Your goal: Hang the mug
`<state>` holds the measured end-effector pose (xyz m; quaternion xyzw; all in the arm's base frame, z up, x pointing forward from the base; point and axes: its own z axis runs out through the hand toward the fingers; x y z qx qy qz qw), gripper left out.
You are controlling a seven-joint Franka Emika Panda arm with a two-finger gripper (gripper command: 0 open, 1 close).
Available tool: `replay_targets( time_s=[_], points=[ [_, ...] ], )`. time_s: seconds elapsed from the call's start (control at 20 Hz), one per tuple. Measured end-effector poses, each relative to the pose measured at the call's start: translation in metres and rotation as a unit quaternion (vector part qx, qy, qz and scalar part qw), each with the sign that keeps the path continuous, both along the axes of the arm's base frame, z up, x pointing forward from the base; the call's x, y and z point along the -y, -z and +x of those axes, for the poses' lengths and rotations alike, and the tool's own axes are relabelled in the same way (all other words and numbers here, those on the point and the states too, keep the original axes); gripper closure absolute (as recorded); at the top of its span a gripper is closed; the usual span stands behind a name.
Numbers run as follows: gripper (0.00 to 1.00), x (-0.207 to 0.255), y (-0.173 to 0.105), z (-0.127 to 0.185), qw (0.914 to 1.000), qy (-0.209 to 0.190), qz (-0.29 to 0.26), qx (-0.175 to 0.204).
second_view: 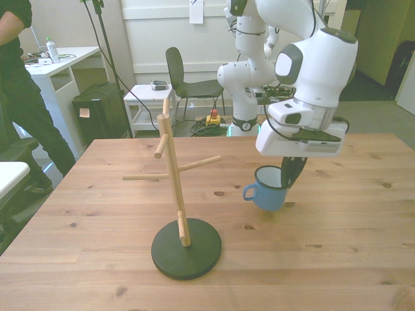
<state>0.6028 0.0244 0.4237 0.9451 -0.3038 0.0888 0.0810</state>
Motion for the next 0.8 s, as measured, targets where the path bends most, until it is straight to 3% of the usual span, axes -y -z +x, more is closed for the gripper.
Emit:
replay_targets(
  time_s=[0.4,0.8],
  points=[
    [1.0,0.061,-0.037,-0.048,0.9998,0.009,-0.001,0.018],
    [1.0,0.12,-0.066,-0.062,0.9992,0.017,-0.008,0.034]
  ],
)
